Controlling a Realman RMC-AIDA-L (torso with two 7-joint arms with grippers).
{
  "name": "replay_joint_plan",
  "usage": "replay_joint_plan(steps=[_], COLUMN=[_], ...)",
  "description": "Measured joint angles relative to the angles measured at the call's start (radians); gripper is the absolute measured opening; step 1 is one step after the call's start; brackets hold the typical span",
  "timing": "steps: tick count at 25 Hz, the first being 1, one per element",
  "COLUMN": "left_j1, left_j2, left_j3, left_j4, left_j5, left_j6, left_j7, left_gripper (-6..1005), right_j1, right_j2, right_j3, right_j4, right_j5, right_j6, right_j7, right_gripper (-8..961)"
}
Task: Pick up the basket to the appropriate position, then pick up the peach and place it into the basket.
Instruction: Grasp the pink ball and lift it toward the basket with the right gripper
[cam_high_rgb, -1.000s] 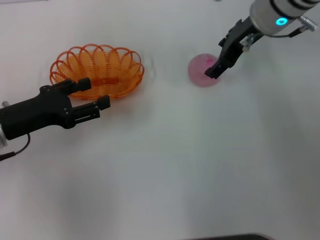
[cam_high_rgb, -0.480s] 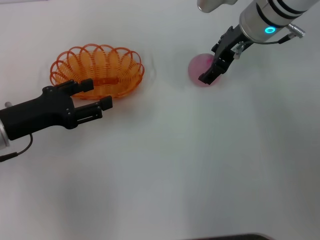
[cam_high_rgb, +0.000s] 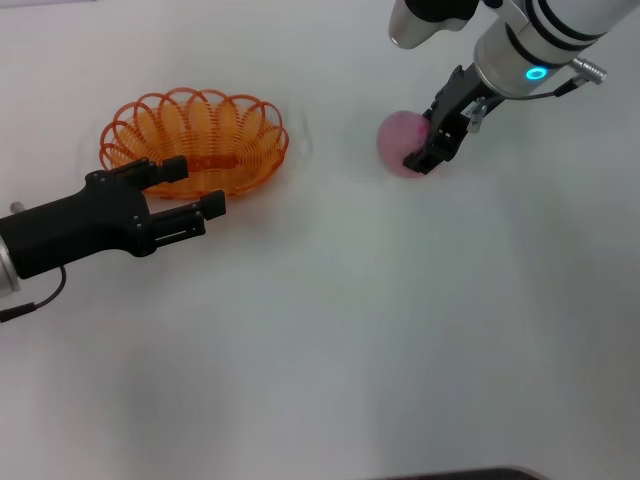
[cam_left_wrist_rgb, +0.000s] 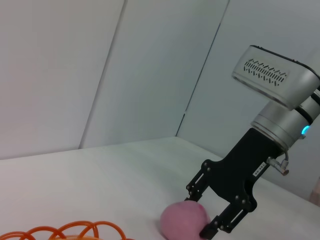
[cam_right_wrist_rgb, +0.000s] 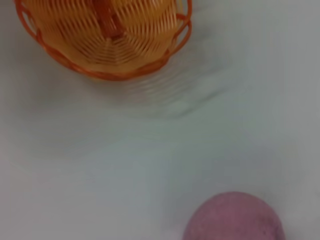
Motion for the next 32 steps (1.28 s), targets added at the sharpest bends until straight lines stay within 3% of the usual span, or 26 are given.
replay_joint_plan(steps=[9,14,32], left_j1=[0.0,0.0,0.0], left_j2=[0.0,0.0,0.001], left_j3=[0.0,-0.004,0.0], left_j4=[0.0,0.0,0.0], left_j5=[0.0,0.0,0.0], left_j6=[0.003,0.009,0.008], left_j7=[0.0,0.0,0.0], left_gripper=[799,799,799], right_j1=[-0.003,-0.002,0.001], right_j2=[-0.001,-0.002,-0.002], right_j3=[-0.004,-0.004,-0.004], right_j4=[0.001,0.002,0.002], right_j5=[0.016,0.016,0.012], right_j6=[0.003,0.003,0.002], right_j7=[-0.002,-0.002,-0.002], right_gripper=[570,354,169])
